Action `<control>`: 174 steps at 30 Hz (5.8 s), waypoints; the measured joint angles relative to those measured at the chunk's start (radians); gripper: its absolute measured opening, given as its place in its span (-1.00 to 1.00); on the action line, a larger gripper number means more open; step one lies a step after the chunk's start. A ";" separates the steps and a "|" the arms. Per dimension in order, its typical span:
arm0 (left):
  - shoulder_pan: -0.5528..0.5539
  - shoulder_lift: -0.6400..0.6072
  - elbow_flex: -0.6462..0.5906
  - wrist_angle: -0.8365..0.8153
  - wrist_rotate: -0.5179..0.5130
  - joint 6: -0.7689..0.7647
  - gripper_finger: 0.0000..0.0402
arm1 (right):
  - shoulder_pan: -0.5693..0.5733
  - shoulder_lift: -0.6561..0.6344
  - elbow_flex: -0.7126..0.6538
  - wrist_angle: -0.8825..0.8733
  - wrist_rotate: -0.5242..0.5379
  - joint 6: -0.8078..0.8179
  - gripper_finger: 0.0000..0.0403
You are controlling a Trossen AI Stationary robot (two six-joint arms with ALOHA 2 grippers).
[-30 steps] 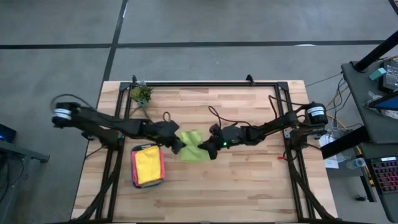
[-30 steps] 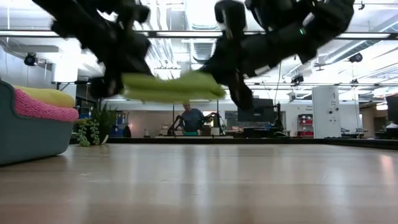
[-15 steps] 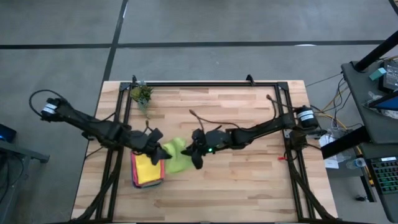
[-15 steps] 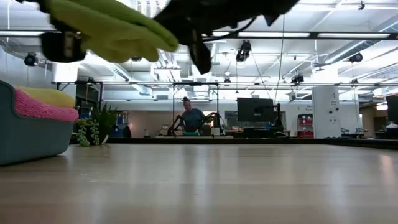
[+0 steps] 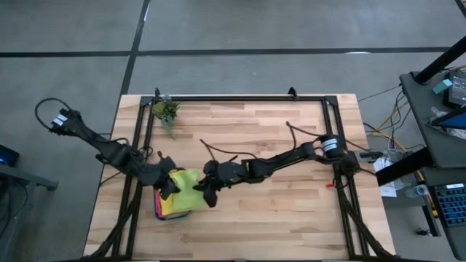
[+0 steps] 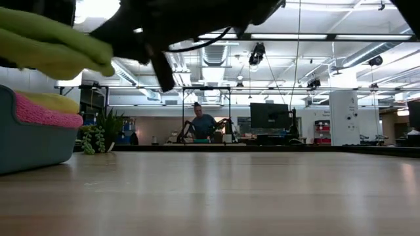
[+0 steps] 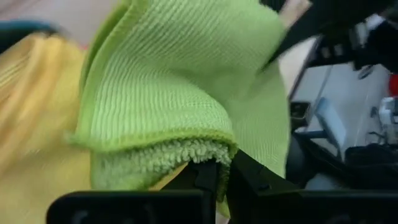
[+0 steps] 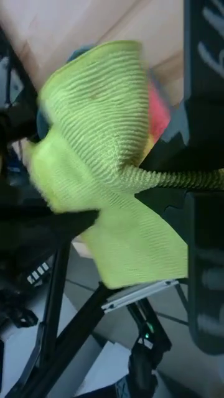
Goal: Fold microfiber towels
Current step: Put the green microfiber cloth into the blue bin
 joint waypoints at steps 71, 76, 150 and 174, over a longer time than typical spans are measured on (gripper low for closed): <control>-0.064 0.131 0.198 -0.466 0.006 0.061 -0.33 | 0.028 0.268 0.484 -0.429 0.120 -0.129 -0.01; -0.064 0.226 0.185 -0.492 0.008 0.055 -0.33 | 0.028 0.268 0.484 -0.445 0.120 -0.129 0.07; -0.462 0.484 0.192 -0.385 -0.107 0.186 -0.98 | -0.092 0.397 0.482 -0.109 0.060 -0.610 -0.96; -0.463 0.431 0.194 -0.382 -0.050 0.183 -0.98 | 0.044 0.339 0.473 -0.189 -0.046 -0.687 -0.96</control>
